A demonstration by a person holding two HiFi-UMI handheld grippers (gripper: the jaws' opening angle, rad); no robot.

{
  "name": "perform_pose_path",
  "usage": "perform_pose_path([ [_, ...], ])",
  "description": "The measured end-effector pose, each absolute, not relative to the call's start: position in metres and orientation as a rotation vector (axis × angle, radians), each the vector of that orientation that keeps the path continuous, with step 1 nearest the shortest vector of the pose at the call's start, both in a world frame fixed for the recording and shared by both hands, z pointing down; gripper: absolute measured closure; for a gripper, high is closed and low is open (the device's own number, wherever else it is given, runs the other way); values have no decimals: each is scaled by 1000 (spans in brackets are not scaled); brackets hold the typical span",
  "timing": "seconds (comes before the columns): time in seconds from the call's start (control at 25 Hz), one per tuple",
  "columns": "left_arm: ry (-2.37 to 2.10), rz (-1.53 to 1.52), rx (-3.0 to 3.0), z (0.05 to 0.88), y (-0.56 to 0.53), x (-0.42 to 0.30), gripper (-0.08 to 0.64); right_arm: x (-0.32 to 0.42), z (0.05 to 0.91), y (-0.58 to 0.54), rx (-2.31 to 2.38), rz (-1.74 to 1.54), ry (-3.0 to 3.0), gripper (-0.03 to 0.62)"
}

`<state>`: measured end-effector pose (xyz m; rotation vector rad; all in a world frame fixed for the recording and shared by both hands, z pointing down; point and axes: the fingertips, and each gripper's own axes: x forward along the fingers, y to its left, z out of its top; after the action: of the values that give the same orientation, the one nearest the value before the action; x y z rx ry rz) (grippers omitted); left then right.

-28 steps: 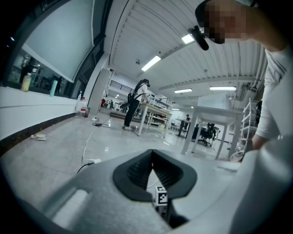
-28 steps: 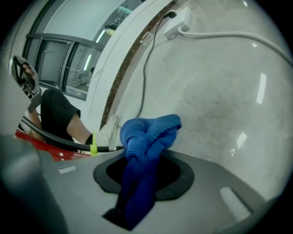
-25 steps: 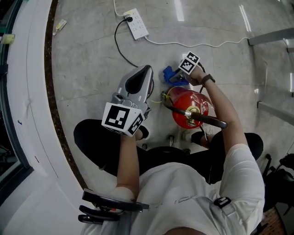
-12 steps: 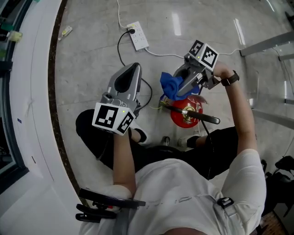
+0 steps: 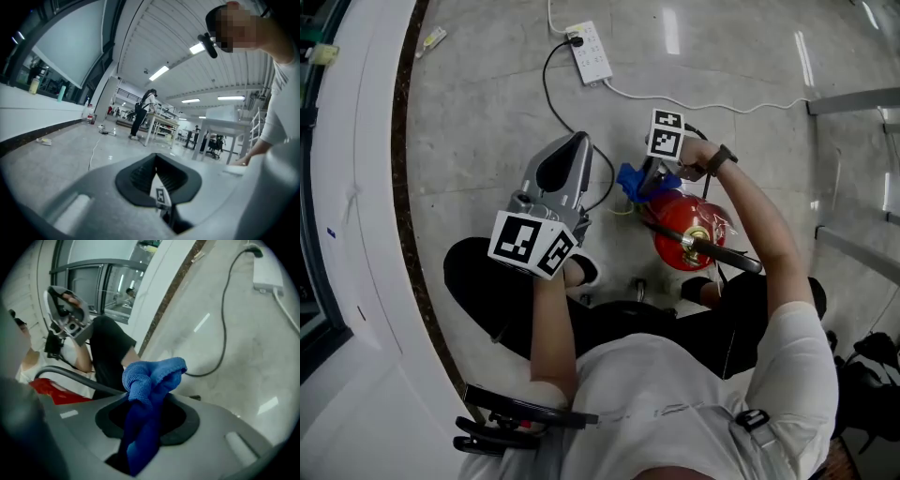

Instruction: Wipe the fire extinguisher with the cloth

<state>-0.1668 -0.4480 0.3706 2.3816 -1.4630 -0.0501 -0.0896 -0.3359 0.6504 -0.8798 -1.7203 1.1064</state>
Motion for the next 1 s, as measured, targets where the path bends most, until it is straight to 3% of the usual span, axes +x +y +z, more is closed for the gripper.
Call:
perform_pose_path([
  [0.28,-1485,-8,2300,411,-436,-172,560,-86,814,-351,-637,901,-1742,460],
  [0.48,-1544,20,2291,399,-415,-179,560,-61,840,-388,-315,823,-1867,460],
  [0.64,-1576,42,2367,378,-397,-167,560,-24,756,-455,132,932,-2190,460],
  [0.8,-1574,-31,2459,349,-371,-152,560,45,577,-507,703,662,-2591,460],
  [1.0,-1525,-170,2553,309,-312,-127,560,132,393,-422,1313,452,-2861,460],
])
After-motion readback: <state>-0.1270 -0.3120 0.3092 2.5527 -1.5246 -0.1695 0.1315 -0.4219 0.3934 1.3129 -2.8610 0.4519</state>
